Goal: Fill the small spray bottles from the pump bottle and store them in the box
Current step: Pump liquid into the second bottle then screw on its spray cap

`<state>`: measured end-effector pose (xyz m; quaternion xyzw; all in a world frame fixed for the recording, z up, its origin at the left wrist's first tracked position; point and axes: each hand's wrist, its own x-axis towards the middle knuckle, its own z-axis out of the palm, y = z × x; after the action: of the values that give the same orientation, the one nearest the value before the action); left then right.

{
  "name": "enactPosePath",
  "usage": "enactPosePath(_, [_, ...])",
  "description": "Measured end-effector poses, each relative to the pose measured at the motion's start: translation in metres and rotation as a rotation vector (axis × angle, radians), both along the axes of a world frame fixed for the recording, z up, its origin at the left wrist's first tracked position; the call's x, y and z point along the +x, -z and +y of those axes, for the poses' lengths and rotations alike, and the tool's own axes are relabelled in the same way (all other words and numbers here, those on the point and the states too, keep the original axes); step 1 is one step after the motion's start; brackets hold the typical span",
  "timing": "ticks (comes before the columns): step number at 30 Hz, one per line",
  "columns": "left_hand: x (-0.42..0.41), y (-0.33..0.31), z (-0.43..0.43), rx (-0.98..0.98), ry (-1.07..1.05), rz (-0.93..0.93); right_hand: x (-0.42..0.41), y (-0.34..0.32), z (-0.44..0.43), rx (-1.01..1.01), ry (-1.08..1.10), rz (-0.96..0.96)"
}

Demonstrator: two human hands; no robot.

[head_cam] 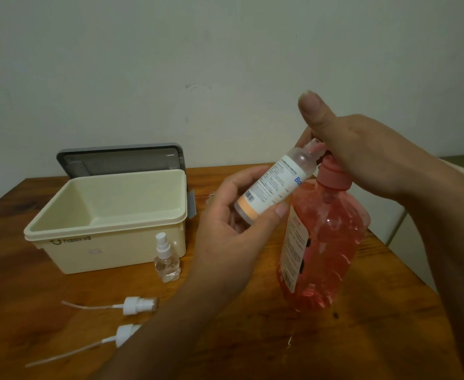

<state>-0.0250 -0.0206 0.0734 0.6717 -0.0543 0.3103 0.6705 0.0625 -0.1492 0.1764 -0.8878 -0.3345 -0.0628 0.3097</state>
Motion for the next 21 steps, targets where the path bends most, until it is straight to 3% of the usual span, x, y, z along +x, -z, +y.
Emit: enactPosePath(21, [-0.001,-0.002,0.0,0.005,-0.009,-0.021,-0.004,-0.011,0.002,-0.009,0.006,0.03])
